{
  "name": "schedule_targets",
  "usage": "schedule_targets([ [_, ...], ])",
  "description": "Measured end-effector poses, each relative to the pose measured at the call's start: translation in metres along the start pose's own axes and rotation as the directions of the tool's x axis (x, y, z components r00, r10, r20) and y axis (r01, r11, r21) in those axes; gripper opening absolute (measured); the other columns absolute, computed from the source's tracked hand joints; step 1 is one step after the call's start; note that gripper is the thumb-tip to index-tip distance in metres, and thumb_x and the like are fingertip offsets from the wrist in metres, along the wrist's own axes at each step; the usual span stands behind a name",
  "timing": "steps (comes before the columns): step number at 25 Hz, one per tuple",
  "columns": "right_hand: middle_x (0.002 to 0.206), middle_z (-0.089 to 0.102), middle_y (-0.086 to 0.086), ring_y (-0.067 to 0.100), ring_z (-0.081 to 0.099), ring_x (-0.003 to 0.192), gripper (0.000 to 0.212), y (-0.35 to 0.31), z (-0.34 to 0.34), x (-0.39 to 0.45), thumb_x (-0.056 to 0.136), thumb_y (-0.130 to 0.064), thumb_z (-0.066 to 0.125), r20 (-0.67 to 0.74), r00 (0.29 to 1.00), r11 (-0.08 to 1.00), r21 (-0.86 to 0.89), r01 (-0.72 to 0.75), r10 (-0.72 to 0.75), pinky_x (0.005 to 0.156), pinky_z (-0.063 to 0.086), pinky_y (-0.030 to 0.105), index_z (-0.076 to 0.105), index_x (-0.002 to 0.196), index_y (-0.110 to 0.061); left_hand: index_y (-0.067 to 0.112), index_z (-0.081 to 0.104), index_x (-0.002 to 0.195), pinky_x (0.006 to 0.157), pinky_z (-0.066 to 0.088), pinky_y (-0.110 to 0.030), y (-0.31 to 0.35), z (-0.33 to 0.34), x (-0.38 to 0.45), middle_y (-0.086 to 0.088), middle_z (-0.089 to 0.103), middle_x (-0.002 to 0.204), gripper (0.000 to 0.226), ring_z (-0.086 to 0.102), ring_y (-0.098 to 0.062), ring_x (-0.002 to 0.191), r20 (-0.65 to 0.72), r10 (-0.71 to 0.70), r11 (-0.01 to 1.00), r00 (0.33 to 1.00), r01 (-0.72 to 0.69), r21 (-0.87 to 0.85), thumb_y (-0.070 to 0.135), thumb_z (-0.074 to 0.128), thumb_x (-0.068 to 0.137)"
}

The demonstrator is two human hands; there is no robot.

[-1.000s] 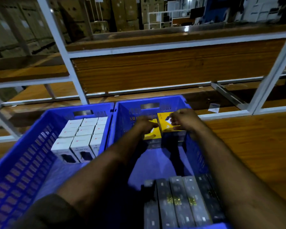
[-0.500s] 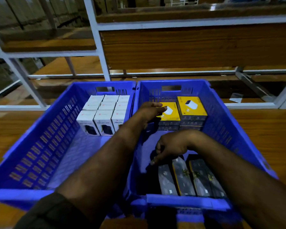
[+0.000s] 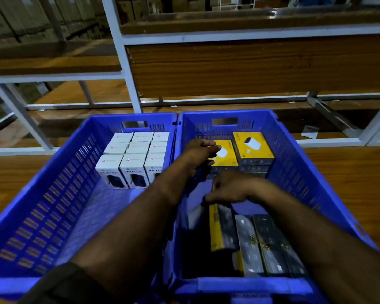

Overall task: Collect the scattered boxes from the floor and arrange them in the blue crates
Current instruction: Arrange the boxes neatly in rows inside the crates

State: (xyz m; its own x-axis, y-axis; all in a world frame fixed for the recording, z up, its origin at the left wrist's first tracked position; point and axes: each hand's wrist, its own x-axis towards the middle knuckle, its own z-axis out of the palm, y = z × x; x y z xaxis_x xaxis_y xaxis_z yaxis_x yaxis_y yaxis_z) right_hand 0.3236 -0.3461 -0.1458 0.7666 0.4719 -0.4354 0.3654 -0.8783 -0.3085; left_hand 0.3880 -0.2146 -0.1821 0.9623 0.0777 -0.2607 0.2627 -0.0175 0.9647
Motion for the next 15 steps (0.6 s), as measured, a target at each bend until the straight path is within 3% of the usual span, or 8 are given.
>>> schedule_targets([
  [2, 0.076, 0.068, 0.013, 0.027, 0.061, 0.071, 0.037, 0.014, -0.016, 0.002, 0.083, -0.043, 0.068, -0.146, 0.986, 0.960, 0.279, -0.032, 0.075, 0.068, 0.053, 0.035, 0.070, 0.076, -0.007, 0.005, 0.062, 0.112, 0.068, 0.053, -0.030, 0.000, -0.001, 0.004, -0.011, 0.062, 0.090, 0.025, 0.060, -0.022, 0.089, -0.036, -0.013, 0.999, 0.999, 0.011, -0.041, 0.013, 0.070, 0.090],
  [4, 0.079, 0.069, 0.019, 0.029, 0.064, 0.072, 0.033, 0.031, -0.025, 0.005, 0.083, -0.034, 0.071, -0.263, 0.944, 0.842, 0.539, -0.029, 0.201, 0.070, 0.060, 0.042, 0.071, 0.083, -0.001, 0.002, 0.062, 0.112, 0.068, 0.048, -0.029, -0.001, -0.001, 0.008, -0.016, 0.064, 0.101, 0.027, 0.057, -0.024, 0.095, -0.092, -0.014, 0.998, 0.996, 0.008, -0.062, 0.014, 0.071, 0.089],
  [6, 0.070, 0.061, 0.014, 0.027, 0.061, 0.065, 0.029, 0.048, -0.032, 0.009, 0.085, -0.029, 0.072, -0.329, 0.888, 0.752, 0.658, -0.029, 0.322, 0.063, 0.060, 0.041, 0.069, 0.083, 0.000, -0.003, 0.062, 0.121, 0.066, 0.049, -0.028, -0.002, -0.001, 0.013, -0.021, 0.064, 0.121, 0.043, 0.059, -0.026, 0.101, -0.122, -0.001, 0.996, 0.992, -0.010, -0.088, 0.018, 0.074, 0.086],
  [8, 0.072, 0.058, 0.014, 0.027, 0.058, 0.067, 0.026, 0.062, -0.037, 0.014, 0.087, -0.025, 0.070, -0.373, 0.839, 0.687, 0.727, -0.002, 0.397, 0.058, 0.054, 0.038, 0.068, 0.082, 0.000, -0.003, 0.060, 0.126, 0.073, 0.054, -0.033, -0.002, 0.001, 0.014, -0.022, 0.064, 0.126, 0.064, 0.064, -0.031, 0.106, -0.130, -0.007, 0.991, 0.991, -0.010, -0.134, 0.025, 0.083, 0.073],
  [10, 0.080, 0.060, 0.013, 0.024, 0.058, 0.069, 0.018, 0.071, -0.042, 0.015, 0.089, -0.021, 0.066, -0.358, 0.808, 0.519, 0.851, 0.076, 0.468, 0.059, 0.052, 0.034, 0.065, 0.079, -0.006, -0.004, 0.055, 0.131, 0.075, 0.054, -0.034, 0.001, 0.000, 0.010, -0.022, 0.062, 0.130, 0.074, 0.064, -0.032, 0.108, -0.103, -0.012, 0.987, 0.995, -0.005, -0.162, 0.025, 0.086, 0.070],
  [13, 0.066, 0.062, 0.005, 0.016, 0.058, 0.059, 0.014, 0.078, -0.051, 0.010, 0.090, -0.018, 0.063, -0.307, 0.781, 0.225, 0.950, 0.217, 0.544, 0.054, 0.056, 0.032, 0.062, 0.078, -0.010, 0.003, 0.057, 0.120, 0.060, 0.052, -0.027, 0.003, -0.001, 0.005, -0.015, 0.063, 0.119, 0.037, 0.063, -0.028, 0.096, -0.110, -0.026, 0.996, 0.994, 0.016, -0.093, 0.015, 0.072, 0.089],
  [15, 0.062, 0.063, 0.002, 0.015, 0.061, 0.059, 0.013, 0.083, -0.053, 0.009, 0.090, -0.018, 0.063, -0.285, 0.792, 0.122, 0.958, 0.261, 0.540, 0.048, 0.057, 0.027, 0.062, 0.079, -0.011, 0.012, 0.057, 0.111, 0.066, 0.057, -0.029, 0.005, -0.002, 0.003, -0.010, 0.064, 0.109, 0.024, 0.063, -0.022, 0.094, -0.061, -0.078, 0.990, 0.995, 0.070, -0.125, 0.017, 0.070, 0.091],
])
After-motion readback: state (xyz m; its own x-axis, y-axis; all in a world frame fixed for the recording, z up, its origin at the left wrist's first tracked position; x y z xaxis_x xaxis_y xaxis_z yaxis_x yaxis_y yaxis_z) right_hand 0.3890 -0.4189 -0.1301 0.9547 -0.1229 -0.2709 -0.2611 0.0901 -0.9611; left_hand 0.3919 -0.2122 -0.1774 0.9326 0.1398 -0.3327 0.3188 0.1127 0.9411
